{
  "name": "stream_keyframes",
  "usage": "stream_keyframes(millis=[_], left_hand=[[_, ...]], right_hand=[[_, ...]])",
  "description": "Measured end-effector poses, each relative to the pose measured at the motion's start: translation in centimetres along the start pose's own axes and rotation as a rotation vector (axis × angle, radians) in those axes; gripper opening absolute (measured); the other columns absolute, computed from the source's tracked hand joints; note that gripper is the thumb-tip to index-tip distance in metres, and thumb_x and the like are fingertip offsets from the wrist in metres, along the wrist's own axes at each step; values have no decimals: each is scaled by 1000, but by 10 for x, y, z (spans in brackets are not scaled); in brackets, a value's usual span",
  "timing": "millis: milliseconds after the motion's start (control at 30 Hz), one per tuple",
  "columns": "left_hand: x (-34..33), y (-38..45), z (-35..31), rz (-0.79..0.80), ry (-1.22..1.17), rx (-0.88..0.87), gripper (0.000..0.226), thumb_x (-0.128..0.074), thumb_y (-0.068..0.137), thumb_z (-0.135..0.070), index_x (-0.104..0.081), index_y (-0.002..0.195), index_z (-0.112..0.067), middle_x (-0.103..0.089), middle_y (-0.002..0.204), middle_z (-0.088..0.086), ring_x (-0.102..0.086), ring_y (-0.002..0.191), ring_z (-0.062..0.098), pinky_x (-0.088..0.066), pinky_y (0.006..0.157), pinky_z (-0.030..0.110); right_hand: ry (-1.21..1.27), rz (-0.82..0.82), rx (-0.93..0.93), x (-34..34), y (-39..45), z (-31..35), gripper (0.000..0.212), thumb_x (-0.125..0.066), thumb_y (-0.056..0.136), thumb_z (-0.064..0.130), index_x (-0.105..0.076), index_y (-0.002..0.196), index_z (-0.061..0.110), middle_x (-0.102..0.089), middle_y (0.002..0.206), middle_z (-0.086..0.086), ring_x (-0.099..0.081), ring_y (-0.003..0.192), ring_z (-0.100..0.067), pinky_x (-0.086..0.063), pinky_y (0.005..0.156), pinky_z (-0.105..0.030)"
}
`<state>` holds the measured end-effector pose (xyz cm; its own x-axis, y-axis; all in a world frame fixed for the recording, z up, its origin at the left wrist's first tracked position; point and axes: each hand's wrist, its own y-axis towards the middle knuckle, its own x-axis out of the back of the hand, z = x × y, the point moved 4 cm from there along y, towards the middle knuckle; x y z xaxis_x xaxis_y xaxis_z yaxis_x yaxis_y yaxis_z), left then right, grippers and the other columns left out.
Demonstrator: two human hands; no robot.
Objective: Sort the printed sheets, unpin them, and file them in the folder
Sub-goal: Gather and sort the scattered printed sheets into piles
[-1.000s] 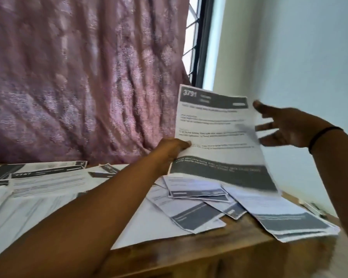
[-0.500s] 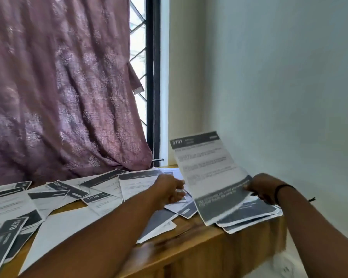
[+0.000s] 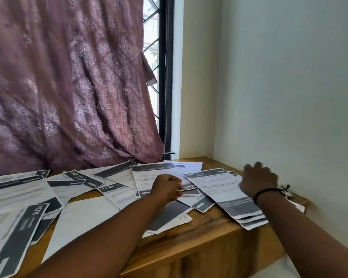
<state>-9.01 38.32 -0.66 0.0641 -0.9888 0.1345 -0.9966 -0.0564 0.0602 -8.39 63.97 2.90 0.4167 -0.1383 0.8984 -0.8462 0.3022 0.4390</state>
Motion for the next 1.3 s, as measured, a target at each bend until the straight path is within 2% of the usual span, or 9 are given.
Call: stream_keyframes(millis=[167,433,567,667,867,1000,1133,1200,1300], left_hand=[[51,10,-8,-109,-113,42,10,-55,88,1,-62,93,-5,-62,73,8,-59,57,16,-45,47,19],[139,16,10,-269,-142,116,12,-51,92,-7,-60,85,-8,-63,74,7,-58,58,12,-45,46,18],[155,15,37,-282,-222,195,16,-51,93,-4,-59,79,-4,-60,65,8,-56,52,13,-45,44,19],[159,19,52,-272,-320,202,12,-51,91,1,-60,83,1,-57,62,10,-54,49,15,-49,45,20],[162,24,53,-215,-374,196,10,-53,92,-3,-60,85,-2,-58,66,9,-54,53,15,-53,48,20],[163,22,51,-233,-422,202,17,-53,97,-19,-59,93,-4,-59,74,8,-57,58,15,-53,49,22],[173,17,50,-278,-691,279,40,-44,97,-47,-55,94,-8,-62,87,13,-60,70,20,-55,59,29],[176,15,48,-229,-825,328,55,-39,94,-59,-53,104,-6,-61,93,17,-61,75,25,-56,57,32],[171,11,39,13,-906,409,79,-33,86,-74,-50,118,-4,-65,103,21,-65,86,36,-58,54,37]], right_hand=[[308,223,463,6,-27,123,46,-60,84,55,-61,119,25,-55,129,-5,-52,120,-24,-43,97,-33],[378,462,529,-16,-62,239,84,-60,73,74,-43,138,25,-47,142,-7,-49,127,-27,-40,105,-38],[242,382,512,-23,-66,260,70,-47,77,75,-53,126,24,-57,133,-3,-53,121,-26,-44,98,-38],[219,214,533,-24,-73,267,50,-36,90,59,-59,115,22,-62,123,-5,-57,114,-27,-43,92,-35],[241,58,570,-13,-78,274,30,-40,95,37,-63,108,23,-67,112,-5,-63,104,-28,-48,83,-33],[687,-128,437,12,-72,261,28,-46,99,30,-66,117,22,-69,112,-7,-62,105,-30,-45,83,-30],[1483,-397,418,72,-69,238,18,-56,94,7,-70,87,18,-68,80,11,-62,84,-13,-39,66,-6],[1832,-252,501,99,-65,227,43,-52,92,-5,-71,74,28,-68,75,21,-59,77,5,-43,67,-6],[1981,69,454,104,-47,217,54,-45,87,-4,-69,58,34,-70,85,22,-60,88,2,-40,77,-21]])
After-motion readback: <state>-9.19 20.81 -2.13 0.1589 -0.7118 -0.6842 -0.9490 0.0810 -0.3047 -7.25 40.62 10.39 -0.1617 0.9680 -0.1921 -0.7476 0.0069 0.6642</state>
